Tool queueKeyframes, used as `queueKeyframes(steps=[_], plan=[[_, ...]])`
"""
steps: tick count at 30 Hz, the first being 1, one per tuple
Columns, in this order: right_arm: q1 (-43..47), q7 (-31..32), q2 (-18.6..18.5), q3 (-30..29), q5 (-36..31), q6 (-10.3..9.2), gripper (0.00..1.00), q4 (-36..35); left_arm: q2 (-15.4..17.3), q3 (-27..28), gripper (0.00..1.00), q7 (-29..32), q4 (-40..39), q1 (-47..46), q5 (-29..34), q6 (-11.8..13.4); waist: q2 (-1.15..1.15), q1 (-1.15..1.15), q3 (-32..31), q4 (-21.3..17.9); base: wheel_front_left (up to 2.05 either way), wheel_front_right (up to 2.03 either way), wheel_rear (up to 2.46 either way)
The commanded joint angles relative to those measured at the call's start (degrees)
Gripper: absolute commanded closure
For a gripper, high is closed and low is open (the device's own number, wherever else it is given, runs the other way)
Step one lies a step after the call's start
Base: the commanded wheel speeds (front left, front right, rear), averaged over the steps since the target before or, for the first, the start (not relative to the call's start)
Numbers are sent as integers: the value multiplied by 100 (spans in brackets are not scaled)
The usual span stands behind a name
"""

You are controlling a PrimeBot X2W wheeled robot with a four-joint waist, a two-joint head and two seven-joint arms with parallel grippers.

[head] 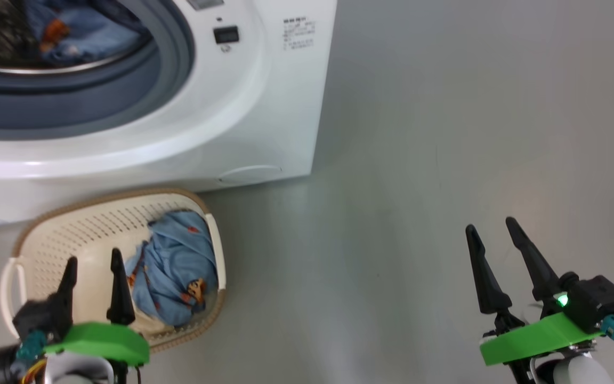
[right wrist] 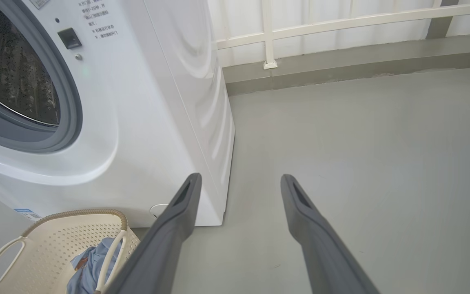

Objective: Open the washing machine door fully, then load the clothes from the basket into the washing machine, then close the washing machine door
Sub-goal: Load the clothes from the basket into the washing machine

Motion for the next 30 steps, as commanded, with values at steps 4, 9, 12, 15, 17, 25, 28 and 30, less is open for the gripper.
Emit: queueKeyframes(steps=[4, 9, 12, 15, 17, 25, 28, 30], plan=[[-189, -68, -56, 167, 45, 9, 0, -166, 170, 208, 0, -37, 420, -491, 46, -117, 0, 0, 535, -191, 0, 0, 0], [-340, -68, -41, 204, 70, 9, 0, -204, 239, 235, 0, -37, 1138, -970, 57, -224, 0, 0, 933, -296, 0, 0, 0], [-423, -68, -27, 228, 82, 9, 0, -234, 303, 251, 0, -37, 1541, -1231, 48, -292, 0, 0, 1159, -360, 0, 0, 0], [-508, -68, -19, 218, 93, 9, 0, -261, 363, 261, 0, -37, 1869, -1490, 53, -316, 0, 0, 1381, -406, 0, 0, 0], [-560, -68, -12, 214, 100, 9, 0, -278, 427, 305, 0, -37, 2122, -1676, 21, -336, 0, 0, 1520, -439, 0, 0, 0], [-669, -68, 6, 184, 105, 9, 0, -363, 532, 297, 0, -25, 2956, -2177, -24, -397, 0, 0, 1944, -527, 0, 0, 0], [-685, -68, 11, 155, 94, 9, 0, -392, 566, 285, 0, 36, 3314, -2375, -74, -453, 0, 0, 2124, -519, 0, 0, 0], [-702, -68, 16, 139, 93, 9, 0, -416, 605, 277, 0, 45, 3523, -2523, -108, -510, 0, 0, 2236, -514, 0, 0, 0]])
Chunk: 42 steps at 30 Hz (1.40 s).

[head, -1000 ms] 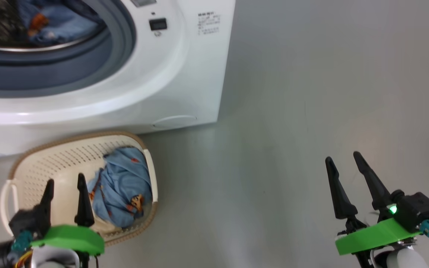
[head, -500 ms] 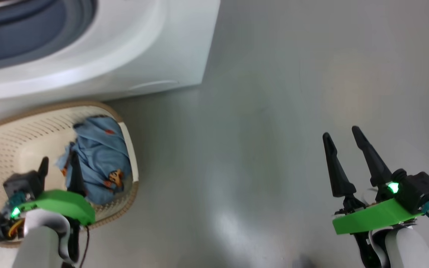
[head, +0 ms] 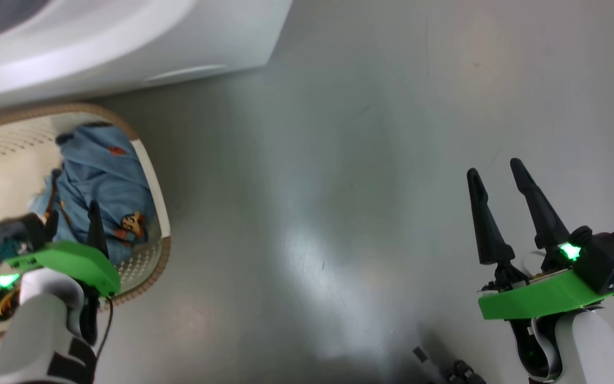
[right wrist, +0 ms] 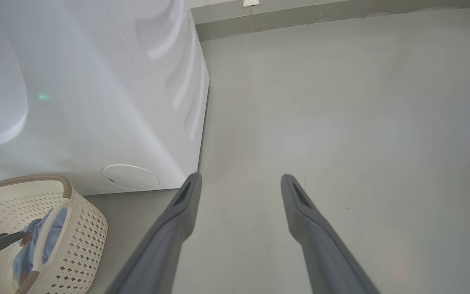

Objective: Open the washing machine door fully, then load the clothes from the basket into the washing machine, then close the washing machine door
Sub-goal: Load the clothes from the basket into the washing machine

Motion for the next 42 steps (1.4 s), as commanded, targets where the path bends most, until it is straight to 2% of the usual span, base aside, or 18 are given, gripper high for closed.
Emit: queueKeyframes(steps=[1, 16, 25, 36, 37, 38, 39, 42], plan=[[27, -66, 3, 94, 50, 9, 0, -147, 247, 113, 0, -15, 52, -12, -48, -29, 0, 0, 251, -31, 0, 0, 0], [-127, -66, 63, 123, 94, 9, 0, -185, 655, 32, 0, 154, 1169, -1100, -155, -122, 0, 0, 821, -57, 0, 0, 0], [-215, -66, 104, 172, 120, 9, 0, -172, 716, -25, 0, 419, 1518, -1490, -328, -326, 0, 0, 997, -131, 0, 0, 0], [-271, -66, 133, 170, 153, 9, 0, -184, 804, -123, 0, 874, 1734, -1909, -392, -338, 0, 0, 1205, -213, 0, 0, 0], [-273, -66, 135, 165, 151, 9, 0, -182, 800, -119, 6, 898, 1747, -1933, -410, -334, 0, 0, 1211, -213, 0, 0, 0], [-277, -66, 138, 162, 150, 9, 0, -177, 798, -134, 43, 924, 1761, -1951, -409, -324, 0, 0, 1212, -214, 0, 0, 0], [-284, -66, 140, 161, 149, 9, 0, -171, 790, -150, 99, 957, 1776, -1960, -408, -322, 0, 0, 1207, -213, 0, 0, 0], [-300, -66, 147, 146, 138, 9, 0, -169, 752, -168, 100, 939, 1803, -1948, -436, -325, 0, 0, 1141, -192, 0, 0, 0]])
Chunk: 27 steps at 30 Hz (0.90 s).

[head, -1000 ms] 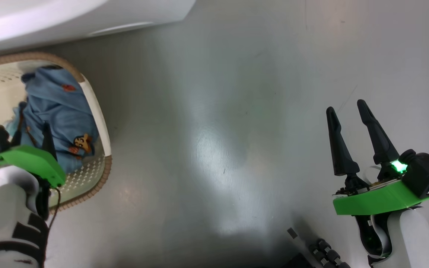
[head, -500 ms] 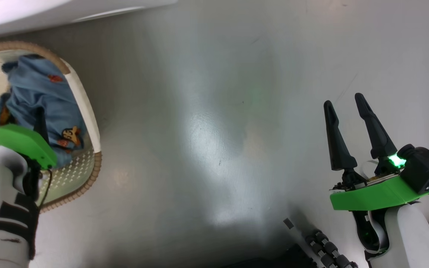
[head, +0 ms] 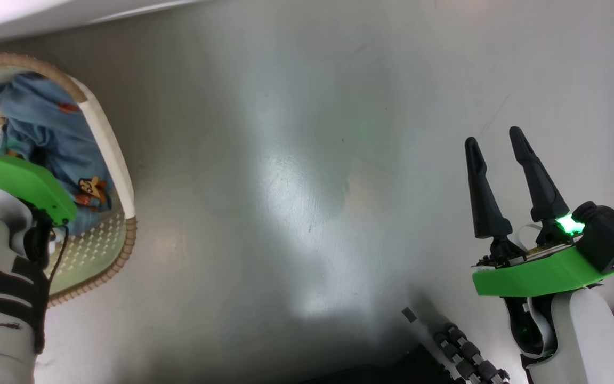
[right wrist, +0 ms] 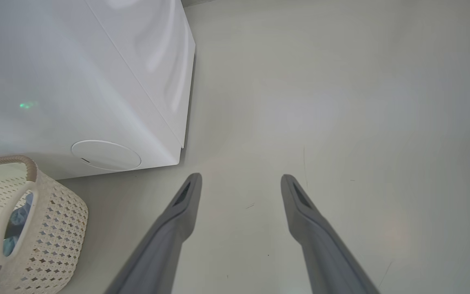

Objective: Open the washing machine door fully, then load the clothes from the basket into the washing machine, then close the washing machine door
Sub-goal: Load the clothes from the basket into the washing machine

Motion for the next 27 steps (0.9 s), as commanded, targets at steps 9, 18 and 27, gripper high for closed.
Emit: queueKeyframes(steps=[9, 18, 27], plan=[[156, -27, 5, 54, -34, 9, 0, -81, 134, -39, 100, -648, -47, 434, -81, -49, 0, 0, -505, 155, 0, 0, 0], [292, -27, -83, 30, -40, 9, 0, 31, 2, -49, 100, -1025, -448, 1008, -242, -100, 0, 0, -1202, 366, 0, 0, 0], [524, -27, -199, 10, -62, 9, 0, 134, -199, 155, 100, -1041, -1854, 2056, -294, -111, 0, 0, -1922, 621, 0, 0, 0]])
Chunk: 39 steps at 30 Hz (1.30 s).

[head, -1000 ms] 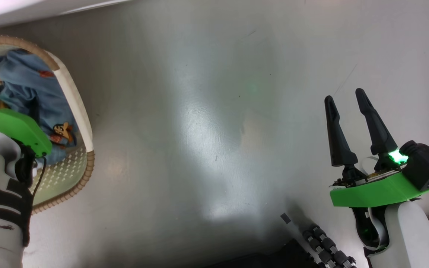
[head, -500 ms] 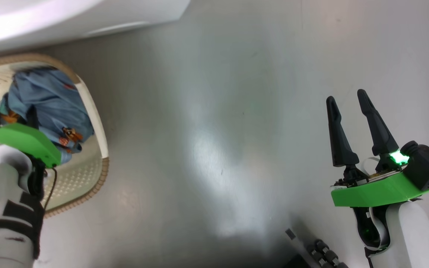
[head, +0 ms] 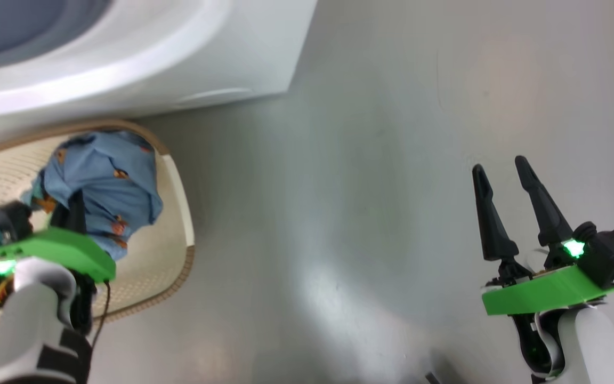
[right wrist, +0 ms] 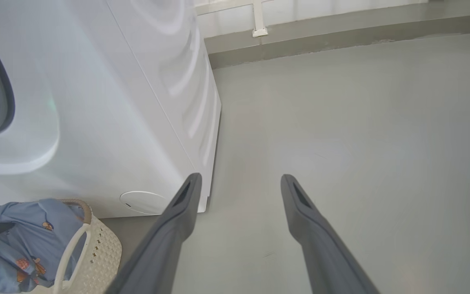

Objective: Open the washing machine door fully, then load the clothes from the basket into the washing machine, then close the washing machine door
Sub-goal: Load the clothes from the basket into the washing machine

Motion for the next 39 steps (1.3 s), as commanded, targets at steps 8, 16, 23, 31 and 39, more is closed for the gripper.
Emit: queueKeyframes(steps=[8, 16, 23, 31, 39], plan=[[390, -27, -82, 120, -94, 9, 0, -6, -86, 452, 100, -77, -1390, 1204, 32, -12, 0, 0, -926, 344, 0, 0, 0], [520, -27, -94, 133, -74, 9, 0, 85, -238, 665, 100, -77, -2294, 1759, 174, -14, 0, 0, -1351, 387, 0, 0, 0], [683, -27, -131, 67, -87, 9, 0, 157, -328, 737, 100, -77, -3091, 2124, 416, -14, 0, 0, -1765, 466, 0, 0, 0], [866, -27, -129, 40, -114, 9, 0, 196, -434, 857, 100, -77, -4055, 2516, 656, 5, 0, 0, -2313, 524, 0, 0, 0], [1076, -23, -91, 43, -169, 9, 0, 156, -485, 898, 100, -77, -4861, 3044, 947, 121, 0, 0, -2765, 547, 0, 0, 0]])
